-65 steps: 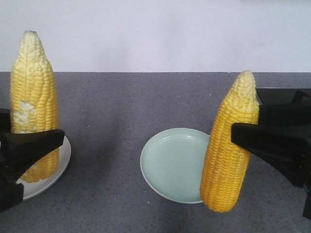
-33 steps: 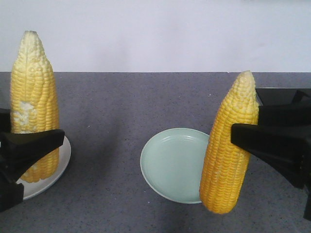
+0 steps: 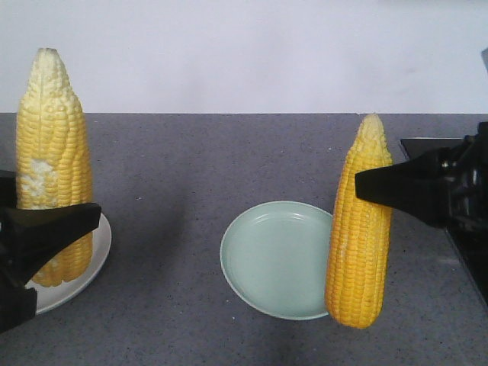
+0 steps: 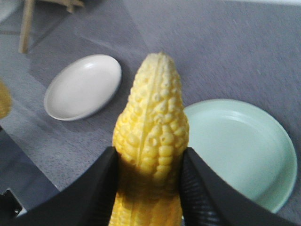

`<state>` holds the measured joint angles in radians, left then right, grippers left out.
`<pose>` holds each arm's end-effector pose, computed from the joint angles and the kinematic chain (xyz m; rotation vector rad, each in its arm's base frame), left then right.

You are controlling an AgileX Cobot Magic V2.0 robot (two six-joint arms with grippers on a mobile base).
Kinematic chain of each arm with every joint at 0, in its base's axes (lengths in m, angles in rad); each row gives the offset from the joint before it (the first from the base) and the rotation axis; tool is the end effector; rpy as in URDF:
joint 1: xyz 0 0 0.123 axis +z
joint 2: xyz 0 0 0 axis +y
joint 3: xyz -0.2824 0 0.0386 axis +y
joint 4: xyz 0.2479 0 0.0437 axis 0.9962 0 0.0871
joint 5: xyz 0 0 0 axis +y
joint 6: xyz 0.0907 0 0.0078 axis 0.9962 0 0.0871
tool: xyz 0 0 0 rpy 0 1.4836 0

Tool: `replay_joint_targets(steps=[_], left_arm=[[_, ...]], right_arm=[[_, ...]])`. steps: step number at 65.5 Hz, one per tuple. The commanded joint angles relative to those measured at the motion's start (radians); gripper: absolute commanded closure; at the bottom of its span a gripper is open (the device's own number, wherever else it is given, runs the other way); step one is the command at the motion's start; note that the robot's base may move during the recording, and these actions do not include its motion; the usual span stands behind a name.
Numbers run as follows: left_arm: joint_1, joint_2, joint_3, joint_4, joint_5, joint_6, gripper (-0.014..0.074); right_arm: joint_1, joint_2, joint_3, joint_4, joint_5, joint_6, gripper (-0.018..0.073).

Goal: Distribute corn equally
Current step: 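Lower the cob onto the green plate with the right gripper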

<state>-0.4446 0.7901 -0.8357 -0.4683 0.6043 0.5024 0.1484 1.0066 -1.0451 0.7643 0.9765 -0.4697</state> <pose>0.1295 -0.0876 0.3698 0.7082 1.8773 -0.4744 0.1752 0.0790 0.3878 -0.4637 2.1790 0.7806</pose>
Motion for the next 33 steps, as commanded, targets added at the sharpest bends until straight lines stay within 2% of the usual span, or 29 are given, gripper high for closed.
replay_joint_targets(steps=[1, 20, 33], left_arm=[[0.000, -0.008, -0.027, -0.028, -0.060, -0.001, 0.0359], [0.000, -0.008, -0.027, -0.028, -0.060, -0.001, 0.0359], [0.000, -0.008, -0.027, -0.028, -0.060, -0.001, 0.0359]], right_arm=[[-0.004, 0.065, -0.098, -0.029, 0.016, 0.096, 0.0334], [-0.004, 0.310, -0.250, -0.029, 0.107, 0.185, 0.0330], [-0.004, 0.484, -0.318, 0.006, 0.136, 0.205, 0.0326]])
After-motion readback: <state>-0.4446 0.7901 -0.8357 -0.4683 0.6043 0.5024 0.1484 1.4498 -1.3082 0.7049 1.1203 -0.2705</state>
